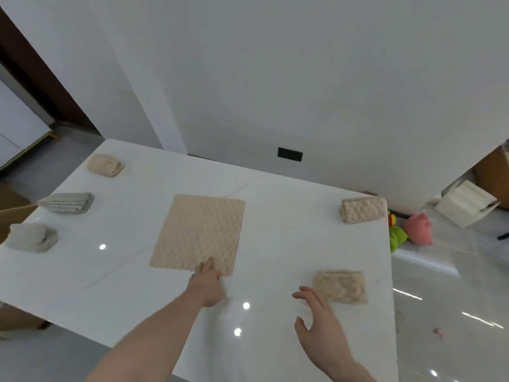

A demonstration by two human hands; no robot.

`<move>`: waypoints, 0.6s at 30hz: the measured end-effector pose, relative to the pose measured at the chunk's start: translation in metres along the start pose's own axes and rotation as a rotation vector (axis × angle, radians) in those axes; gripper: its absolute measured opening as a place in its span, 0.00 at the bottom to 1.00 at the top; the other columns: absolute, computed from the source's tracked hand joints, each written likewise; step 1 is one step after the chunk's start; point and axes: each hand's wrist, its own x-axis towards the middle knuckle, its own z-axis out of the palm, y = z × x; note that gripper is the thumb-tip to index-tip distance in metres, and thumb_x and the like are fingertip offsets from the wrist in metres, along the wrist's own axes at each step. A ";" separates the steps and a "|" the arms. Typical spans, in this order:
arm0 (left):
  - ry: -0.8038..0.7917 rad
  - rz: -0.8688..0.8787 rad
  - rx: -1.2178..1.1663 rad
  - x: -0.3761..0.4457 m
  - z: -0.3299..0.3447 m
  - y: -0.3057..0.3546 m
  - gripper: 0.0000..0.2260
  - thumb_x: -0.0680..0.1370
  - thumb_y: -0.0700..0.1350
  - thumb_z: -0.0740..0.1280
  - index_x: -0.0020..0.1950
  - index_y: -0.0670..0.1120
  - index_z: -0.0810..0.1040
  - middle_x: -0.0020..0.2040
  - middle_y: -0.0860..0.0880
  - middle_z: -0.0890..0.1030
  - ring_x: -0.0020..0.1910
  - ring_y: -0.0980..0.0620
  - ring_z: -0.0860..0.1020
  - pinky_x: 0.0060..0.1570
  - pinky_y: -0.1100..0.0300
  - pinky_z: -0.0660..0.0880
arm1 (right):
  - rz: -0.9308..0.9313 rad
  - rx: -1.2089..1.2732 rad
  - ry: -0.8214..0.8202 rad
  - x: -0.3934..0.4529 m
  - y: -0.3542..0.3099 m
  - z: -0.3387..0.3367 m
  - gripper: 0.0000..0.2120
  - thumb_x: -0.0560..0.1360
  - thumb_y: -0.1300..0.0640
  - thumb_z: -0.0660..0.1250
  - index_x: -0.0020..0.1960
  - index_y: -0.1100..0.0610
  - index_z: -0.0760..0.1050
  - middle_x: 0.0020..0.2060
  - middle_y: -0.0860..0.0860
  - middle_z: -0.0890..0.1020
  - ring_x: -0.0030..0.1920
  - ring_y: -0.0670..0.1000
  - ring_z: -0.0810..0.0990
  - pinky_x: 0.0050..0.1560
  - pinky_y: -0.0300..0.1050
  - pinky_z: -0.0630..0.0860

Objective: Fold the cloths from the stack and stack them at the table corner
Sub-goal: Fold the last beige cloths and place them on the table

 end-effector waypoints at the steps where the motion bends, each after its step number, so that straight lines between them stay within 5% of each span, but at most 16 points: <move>1: -0.016 0.017 0.013 0.005 0.001 -0.012 0.34 0.77 0.50 0.56 0.83 0.44 0.55 0.85 0.48 0.44 0.84 0.44 0.43 0.82 0.46 0.50 | 0.020 0.008 0.013 -0.004 -0.004 0.007 0.24 0.76 0.60 0.67 0.62 0.34 0.70 0.68 0.26 0.64 0.65 0.32 0.69 0.56 0.30 0.69; 6: 0.107 0.176 -0.086 -0.006 -0.001 -0.049 0.30 0.77 0.44 0.65 0.79 0.42 0.64 0.79 0.47 0.63 0.78 0.45 0.62 0.78 0.54 0.60 | 0.065 0.038 0.092 -0.027 -0.026 0.032 0.24 0.75 0.62 0.68 0.60 0.36 0.71 0.66 0.30 0.69 0.61 0.33 0.73 0.58 0.37 0.75; 10: 0.447 0.256 -0.399 -0.054 -0.024 -0.059 0.15 0.77 0.39 0.69 0.62 0.49 0.79 0.60 0.55 0.79 0.60 0.52 0.79 0.54 0.67 0.70 | 0.061 0.071 0.095 -0.040 -0.049 0.044 0.25 0.75 0.62 0.69 0.61 0.35 0.69 0.64 0.31 0.70 0.61 0.32 0.72 0.59 0.39 0.77; 13: 0.581 0.309 -0.544 -0.105 -0.037 -0.063 0.12 0.78 0.38 0.67 0.51 0.57 0.75 0.49 0.62 0.80 0.49 0.61 0.80 0.47 0.67 0.74 | 0.012 0.118 0.064 -0.045 -0.075 0.054 0.26 0.75 0.58 0.71 0.63 0.34 0.68 0.64 0.32 0.71 0.61 0.31 0.71 0.61 0.37 0.76; 18: 0.451 0.434 -0.482 -0.176 -0.051 -0.072 0.19 0.80 0.41 0.65 0.63 0.63 0.72 0.51 0.62 0.79 0.47 0.60 0.80 0.49 0.65 0.76 | -0.139 0.229 -0.041 -0.044 -0.136 0.074 0.33 0.71 0.47 0.75 0.71 0.34 0.63 0.66 0.28 0.69 0.64 0.32 0.70 0.57 0.30 0.72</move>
